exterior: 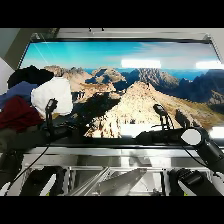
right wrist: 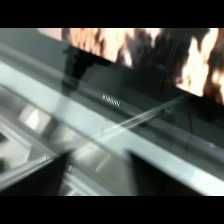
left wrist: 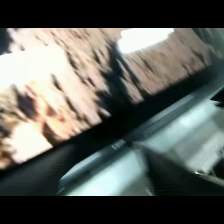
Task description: Fold the shirts.
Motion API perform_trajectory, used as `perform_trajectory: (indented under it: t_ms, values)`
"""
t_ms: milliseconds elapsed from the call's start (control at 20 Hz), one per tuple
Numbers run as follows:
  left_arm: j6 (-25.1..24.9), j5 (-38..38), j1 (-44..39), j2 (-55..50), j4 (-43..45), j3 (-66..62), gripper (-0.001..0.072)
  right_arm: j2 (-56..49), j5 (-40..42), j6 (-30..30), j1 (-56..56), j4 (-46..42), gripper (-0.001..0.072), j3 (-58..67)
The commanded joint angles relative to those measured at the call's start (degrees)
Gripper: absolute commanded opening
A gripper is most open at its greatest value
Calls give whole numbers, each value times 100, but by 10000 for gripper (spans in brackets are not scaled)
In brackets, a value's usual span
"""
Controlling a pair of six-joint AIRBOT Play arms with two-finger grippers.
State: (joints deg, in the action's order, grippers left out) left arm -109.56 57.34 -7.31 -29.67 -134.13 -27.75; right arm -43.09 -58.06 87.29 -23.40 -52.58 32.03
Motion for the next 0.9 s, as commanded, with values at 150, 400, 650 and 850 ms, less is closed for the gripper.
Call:
perform_trajectory:
  t_ms: [150, 400, 650, 850]
  values:
    - [568, -310, 2435, -758, 2162, -1222, 674, -382, 1626, -203, 544, -546, 650, 483]
    - [428, 201, 4024, -3064, 1276, -2181, 674, -1054, 1622, -208, 2033, -634, 650, 940]
    - [295, 494, 3926, -5023, 1296, -3123, 674, -1379, 1617, -210, 2863, -638, 650, 940]
    - [433, 435, 3716, -5984, 1652, -3757, 674, -1414, 1720, -205, 2903, -654, 650, 940]
